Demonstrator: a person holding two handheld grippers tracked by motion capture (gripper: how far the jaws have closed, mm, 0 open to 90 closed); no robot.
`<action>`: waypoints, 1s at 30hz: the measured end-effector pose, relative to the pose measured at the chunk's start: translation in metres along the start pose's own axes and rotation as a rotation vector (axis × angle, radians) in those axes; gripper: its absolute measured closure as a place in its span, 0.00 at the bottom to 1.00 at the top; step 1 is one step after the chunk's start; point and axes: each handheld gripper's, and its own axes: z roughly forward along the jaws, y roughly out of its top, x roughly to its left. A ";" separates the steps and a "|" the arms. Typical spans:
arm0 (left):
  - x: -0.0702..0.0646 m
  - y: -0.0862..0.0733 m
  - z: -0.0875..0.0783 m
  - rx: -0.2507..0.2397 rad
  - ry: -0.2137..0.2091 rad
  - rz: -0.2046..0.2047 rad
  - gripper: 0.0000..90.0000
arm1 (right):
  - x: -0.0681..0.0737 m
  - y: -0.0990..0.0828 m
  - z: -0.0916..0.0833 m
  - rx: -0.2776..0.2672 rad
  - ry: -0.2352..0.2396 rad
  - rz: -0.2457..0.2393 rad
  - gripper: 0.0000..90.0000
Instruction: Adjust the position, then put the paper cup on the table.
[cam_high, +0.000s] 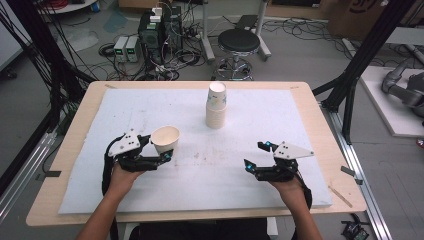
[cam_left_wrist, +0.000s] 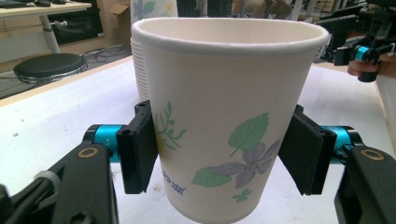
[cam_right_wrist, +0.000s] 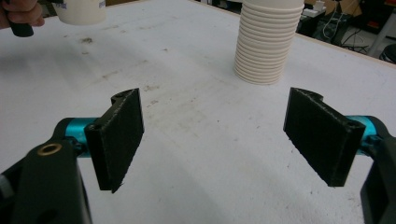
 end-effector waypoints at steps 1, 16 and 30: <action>0.000 0.000 0.000 0.002 -0.001 0.001 0.38 | -0.001 0.000 0.001 0.001 -0.001 -0.004 0.23; 0.007 -0.003 -0.002 -0.027 0.062 0.004 0.38 | -0.001 -0.006 -0.001 0.009 -0.006 0.010 0.23; 0.020 -0.020 0.006 0.090 0.157 -0.077 0.36 | 0.002 -0.009 0.000 0.024 -0.006 0.004 0.23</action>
